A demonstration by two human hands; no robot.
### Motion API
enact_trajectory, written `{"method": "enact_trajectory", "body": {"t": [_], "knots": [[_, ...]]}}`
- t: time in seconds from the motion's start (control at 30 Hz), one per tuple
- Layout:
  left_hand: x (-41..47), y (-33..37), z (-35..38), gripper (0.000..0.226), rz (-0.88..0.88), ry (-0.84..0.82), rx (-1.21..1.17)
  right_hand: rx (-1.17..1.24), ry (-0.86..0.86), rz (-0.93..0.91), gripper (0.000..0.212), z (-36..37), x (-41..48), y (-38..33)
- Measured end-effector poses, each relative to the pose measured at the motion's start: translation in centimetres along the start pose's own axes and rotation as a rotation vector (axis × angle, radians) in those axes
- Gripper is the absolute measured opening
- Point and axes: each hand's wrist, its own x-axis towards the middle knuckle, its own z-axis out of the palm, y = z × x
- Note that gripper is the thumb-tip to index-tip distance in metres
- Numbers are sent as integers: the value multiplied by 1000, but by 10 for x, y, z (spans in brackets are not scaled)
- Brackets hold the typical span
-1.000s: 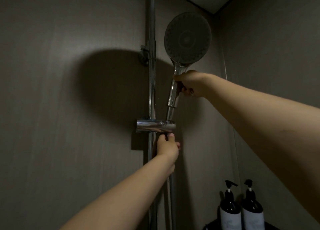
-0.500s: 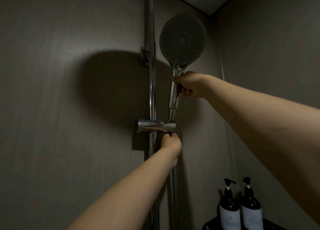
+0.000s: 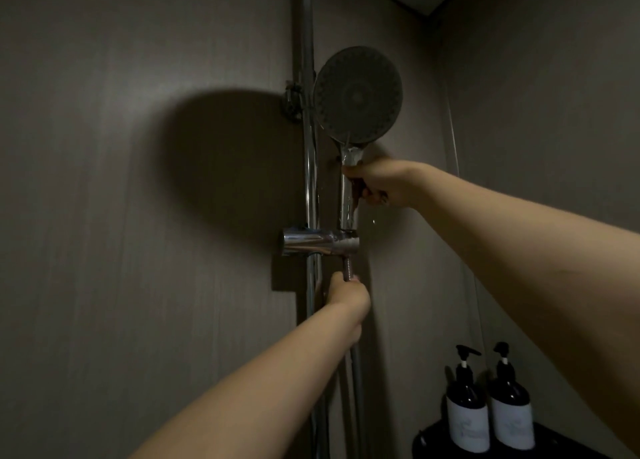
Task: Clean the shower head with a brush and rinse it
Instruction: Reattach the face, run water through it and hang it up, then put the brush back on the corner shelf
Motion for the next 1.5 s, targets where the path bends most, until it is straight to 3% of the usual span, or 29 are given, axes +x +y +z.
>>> {"method": "enact_trajectory", "body": {"t": [0.33, 0.63, 0.8, 0.93, 1.27, 1.37, 1.5], "knots": [[-16, 4, -2, 49, 9, 0, 42, 43, 80, 4, 25, 6, -20, 13], [-49, -4, 18, 64, -14, 70, 39, 380, 152, 122, 24, 34, -69, 83], [-80, -21, 27, 57, -24, 68, 102, 509, 147, 197, 23, 38, -113, 114], [-119, -40, 35, 22, -30, -16, 47, 598, 95, 278, 22, 39, -162, 140], [-205, -130, 65, 27, -103, -221, -77, 680, 143, 409, 13, 41, -301, 203], [-225, -150, 81, 23, -84, -209, -121, 652, 173, 405, 17, 38, -337, 221], [-247, -168, 105, 33, -115, -223, -194, 615, 207, 420, 18, 27, -376, 241]]}}
